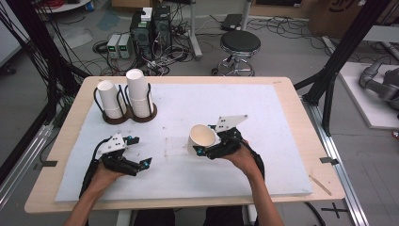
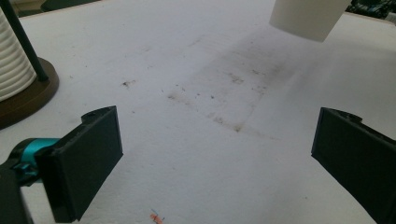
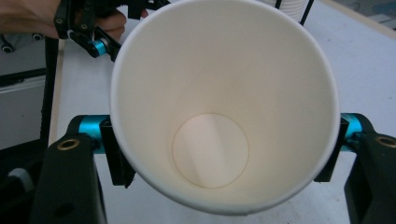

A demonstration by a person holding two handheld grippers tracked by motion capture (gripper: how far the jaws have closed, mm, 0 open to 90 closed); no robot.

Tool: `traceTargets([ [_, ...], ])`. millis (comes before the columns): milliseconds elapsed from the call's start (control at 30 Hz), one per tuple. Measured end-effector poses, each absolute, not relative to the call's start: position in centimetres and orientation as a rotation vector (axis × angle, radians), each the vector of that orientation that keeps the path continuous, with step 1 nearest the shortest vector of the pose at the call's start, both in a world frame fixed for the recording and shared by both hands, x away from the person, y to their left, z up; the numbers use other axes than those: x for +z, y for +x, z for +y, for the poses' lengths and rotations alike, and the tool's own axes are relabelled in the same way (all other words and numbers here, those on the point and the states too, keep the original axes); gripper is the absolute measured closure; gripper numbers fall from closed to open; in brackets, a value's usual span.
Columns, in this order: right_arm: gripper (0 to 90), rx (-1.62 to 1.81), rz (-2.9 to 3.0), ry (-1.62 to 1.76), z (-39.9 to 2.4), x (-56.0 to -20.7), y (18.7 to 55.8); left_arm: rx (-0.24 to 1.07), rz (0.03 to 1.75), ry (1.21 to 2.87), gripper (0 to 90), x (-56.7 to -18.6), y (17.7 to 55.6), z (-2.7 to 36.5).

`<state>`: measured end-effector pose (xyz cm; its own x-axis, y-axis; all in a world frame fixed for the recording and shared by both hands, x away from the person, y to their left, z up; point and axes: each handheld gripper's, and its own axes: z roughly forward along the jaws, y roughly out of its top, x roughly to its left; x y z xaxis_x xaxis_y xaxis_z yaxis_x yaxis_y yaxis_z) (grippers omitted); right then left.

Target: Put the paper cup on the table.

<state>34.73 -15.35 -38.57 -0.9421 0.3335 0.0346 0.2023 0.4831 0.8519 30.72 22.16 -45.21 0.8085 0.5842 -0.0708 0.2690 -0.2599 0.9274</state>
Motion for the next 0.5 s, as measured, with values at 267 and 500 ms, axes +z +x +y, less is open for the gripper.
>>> traceTargets([
  [267, 28.2, 1.346, 2.65, 0.488, -13.5, -39.7, 35.4, 0.35, 0.647, 1.854, 1.8, -45.2, 30.7, 22.1],
  [500, 28.1, 1.266, 2.685, 0.492, -12.4, -40.4, 35.8, 0.349, 0.647, 1.861, 1.8, -45.2, 30.7, 22.1],
])
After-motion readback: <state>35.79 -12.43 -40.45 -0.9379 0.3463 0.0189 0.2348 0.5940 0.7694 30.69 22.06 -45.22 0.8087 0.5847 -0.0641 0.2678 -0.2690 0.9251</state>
